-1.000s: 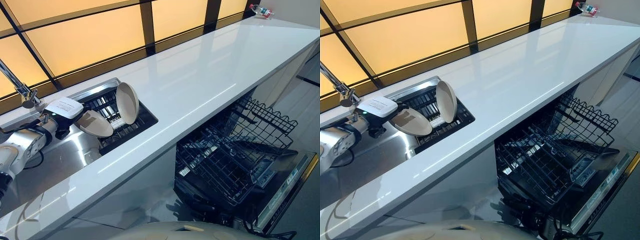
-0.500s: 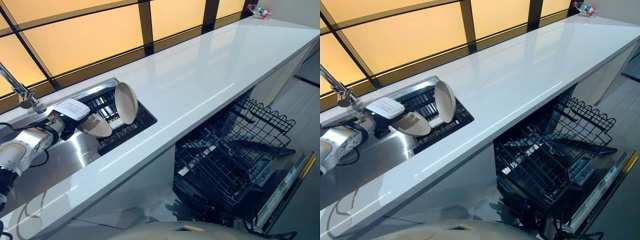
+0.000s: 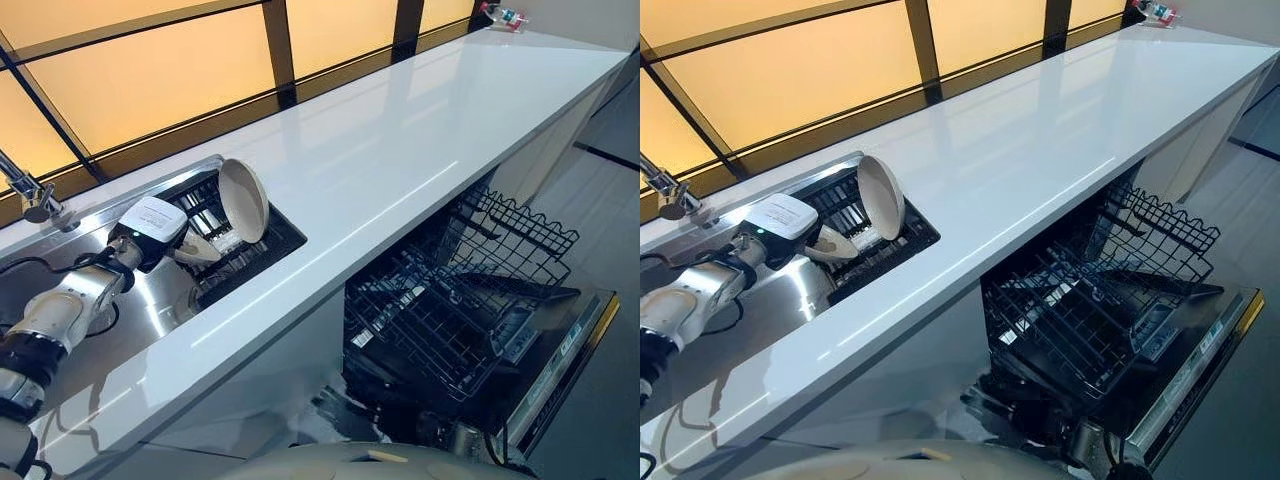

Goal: Pick up plates and place into dishwasher.

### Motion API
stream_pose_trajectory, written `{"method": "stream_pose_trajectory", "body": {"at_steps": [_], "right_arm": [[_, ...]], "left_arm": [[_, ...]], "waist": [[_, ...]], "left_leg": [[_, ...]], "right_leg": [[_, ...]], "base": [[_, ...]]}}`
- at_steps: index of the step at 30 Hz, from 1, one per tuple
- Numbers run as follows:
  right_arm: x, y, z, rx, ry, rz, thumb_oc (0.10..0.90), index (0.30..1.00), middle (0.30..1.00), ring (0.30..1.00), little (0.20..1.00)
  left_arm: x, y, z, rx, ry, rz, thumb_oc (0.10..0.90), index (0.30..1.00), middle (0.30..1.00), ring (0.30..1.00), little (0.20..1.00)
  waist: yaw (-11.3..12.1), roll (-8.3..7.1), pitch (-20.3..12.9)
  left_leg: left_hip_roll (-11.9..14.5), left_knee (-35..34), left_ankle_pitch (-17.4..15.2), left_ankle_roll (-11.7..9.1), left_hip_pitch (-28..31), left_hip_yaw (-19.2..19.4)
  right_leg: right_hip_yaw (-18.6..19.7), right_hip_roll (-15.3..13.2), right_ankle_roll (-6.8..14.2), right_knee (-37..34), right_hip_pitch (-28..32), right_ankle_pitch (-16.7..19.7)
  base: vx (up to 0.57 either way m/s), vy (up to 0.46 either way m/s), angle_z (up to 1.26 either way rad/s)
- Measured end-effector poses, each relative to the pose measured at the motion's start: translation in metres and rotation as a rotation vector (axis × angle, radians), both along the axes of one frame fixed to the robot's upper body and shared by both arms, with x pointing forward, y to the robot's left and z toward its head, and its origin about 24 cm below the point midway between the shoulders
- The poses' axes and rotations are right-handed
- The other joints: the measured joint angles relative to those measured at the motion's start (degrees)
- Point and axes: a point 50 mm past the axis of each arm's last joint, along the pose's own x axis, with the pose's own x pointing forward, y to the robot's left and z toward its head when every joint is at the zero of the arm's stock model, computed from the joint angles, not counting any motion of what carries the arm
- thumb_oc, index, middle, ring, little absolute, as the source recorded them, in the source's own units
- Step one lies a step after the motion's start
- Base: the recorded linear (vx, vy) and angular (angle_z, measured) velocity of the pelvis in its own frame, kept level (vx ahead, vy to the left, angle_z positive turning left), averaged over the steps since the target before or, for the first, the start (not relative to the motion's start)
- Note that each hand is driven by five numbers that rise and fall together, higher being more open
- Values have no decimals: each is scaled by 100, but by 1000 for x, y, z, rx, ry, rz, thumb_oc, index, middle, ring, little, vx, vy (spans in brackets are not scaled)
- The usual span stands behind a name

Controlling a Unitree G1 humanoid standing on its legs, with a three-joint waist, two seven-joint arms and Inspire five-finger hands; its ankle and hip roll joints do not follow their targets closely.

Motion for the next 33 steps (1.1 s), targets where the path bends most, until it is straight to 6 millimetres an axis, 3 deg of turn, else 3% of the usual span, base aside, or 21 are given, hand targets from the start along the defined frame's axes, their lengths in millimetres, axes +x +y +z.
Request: {"method": "stream_pose_trajectory", "body": {"at_steps": [5, 10, 14, 17, 24, 29, 33], "right_arm": [[18, 20, 30, 103, -152, 128, 800, 900, 900, 900, 900], [33, 3, 59, 71, -278, 245, 800, 900, 900, 900, 900], [38, -15, 70, 50, -298, 264, 800, 900, 900, 900, 900], [39, -16, 74, 55, -309, 272, 800, 900, 900, 900, 900], [55, -22, 110, 31, -504, 302, 800, 900, 900, 900, 900], [77, -62, 156, -146, -760, 194, 800, 900, 900, 900, 900], [87, -89, 183, -305, -914, 53, 800, 900, 900, 900, 900]], "left_arm": [[0, 3, 2, 11, -40, -2, 100, 300, 300, 300, 200], [-12, 14, 4, 19, -83, -8, 100, 300, 300, 300, 200], [-23, 27, 8, -50, -141, 45, 100, 300, 300, 300, 200], [-26, 37, 16, -114, -195, 109, 100, 300, 300, 300, 200], [-44, 64, 33, -240, -316, 256, 100, 300, 300, 300, 200], [-74, 88, 43, -344, -415, 371, 100, 300, 300, 300, 200], [-86, 90, 56, -456, -551, 387, 100, 300, 300, 300, 200]], "waist": [[-15, -64, 65], [-22, -155, 98], [-26, -185, 115], [-27, -250, 156], [-26, -334, 183], [-13, -349, 188], [113, -353, 194]], "left_leg": [[-7, 0, 8, 9, -13, 31], [-3, 1, 7, 10, -33, 85], [0, 2, 0, 10, -36, 114], [12, 2, -2, 7, -37, 117], [-5, 6, -10, 17, -92, 119], [-5, 21, -18, 21, -126, 117], [-5, 24, -29, 22, -128, 118]], "right_leg": [[1, -12, 23, 0, -17, 14], [77, -6, 31, 0, -89, 20], [113, 2, 0, 0, -98, 44], [112, 11, 1, 0, -102, 43], [112, -7, 23, -1, -149, 29], [117, -5, -1, 0, -185, 45], [121, -7, 0, -1, -191, 44]], "base": [[-34, -57, -1], [-39, -39, -8], [-30, -42, -6], [-28, -43, -2], [-39, -31, 0], [-14, -9, 0], [0, 0, 0]]}}
